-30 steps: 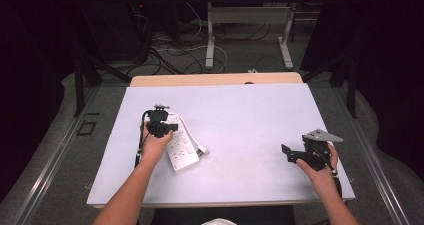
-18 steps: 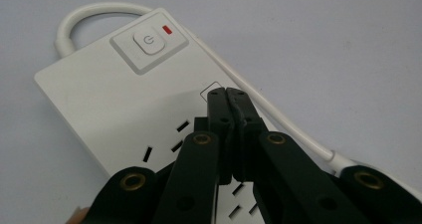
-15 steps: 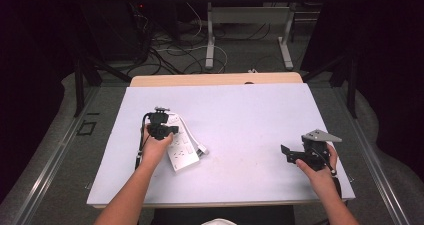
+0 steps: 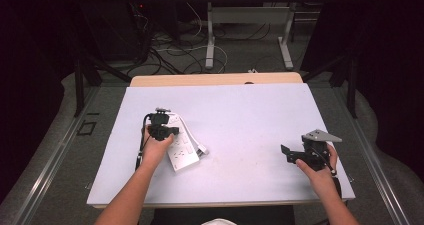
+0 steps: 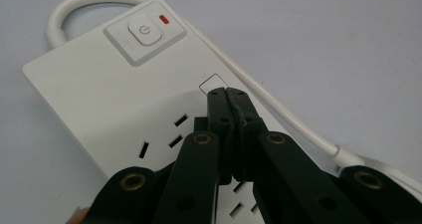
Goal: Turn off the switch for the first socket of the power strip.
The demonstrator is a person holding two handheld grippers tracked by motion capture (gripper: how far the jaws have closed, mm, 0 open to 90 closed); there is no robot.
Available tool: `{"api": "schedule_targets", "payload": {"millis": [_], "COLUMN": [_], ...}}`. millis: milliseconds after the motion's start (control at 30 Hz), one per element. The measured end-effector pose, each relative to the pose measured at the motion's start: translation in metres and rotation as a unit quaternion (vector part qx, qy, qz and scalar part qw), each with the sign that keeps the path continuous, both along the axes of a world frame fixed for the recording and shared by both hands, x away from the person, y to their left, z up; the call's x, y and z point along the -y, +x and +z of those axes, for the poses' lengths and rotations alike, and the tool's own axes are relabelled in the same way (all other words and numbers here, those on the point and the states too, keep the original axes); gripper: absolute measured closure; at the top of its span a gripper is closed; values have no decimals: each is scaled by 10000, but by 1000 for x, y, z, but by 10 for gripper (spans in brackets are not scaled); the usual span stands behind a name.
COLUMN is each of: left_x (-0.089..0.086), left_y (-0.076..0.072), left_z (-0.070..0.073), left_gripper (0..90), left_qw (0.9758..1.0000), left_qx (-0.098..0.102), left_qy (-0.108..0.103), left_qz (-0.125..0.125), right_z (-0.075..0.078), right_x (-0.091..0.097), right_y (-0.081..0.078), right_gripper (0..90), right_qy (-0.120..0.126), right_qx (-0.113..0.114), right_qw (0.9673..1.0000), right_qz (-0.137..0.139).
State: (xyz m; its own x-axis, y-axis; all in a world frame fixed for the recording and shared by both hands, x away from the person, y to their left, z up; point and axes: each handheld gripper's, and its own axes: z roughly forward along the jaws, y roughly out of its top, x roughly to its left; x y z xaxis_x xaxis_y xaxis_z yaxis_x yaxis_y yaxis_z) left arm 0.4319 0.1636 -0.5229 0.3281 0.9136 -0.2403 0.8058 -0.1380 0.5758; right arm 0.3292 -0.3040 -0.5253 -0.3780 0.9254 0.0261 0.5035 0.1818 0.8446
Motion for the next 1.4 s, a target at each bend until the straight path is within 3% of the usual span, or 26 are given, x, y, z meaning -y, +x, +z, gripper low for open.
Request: {"api": "schedule_targets", "payload": {"millis": [700, 867, 1400], "left_x": [3, 5, 12], "left_y": [5, 5, 5], "left_z": [-3, -1, -2], "left_gripper": [900, 900, 900], "left_qw": [10000, 10000, 9998], "left_qx": [21, 40, 122], "left_qy": [-3, -86, 69], "left_qz": [13, 1, -112], "right_z": [0, -1, -1], "right_x": [0, 0, 1], "right_y": [0, 1, 1], "right_gripper": [121, 121, 121], "right_qy": [21, 30, 41], "right_qx": [-48, -31, -40], "right_qw": [10000, 10000, 10000], "right_qz": [-7, 13, 14]}}
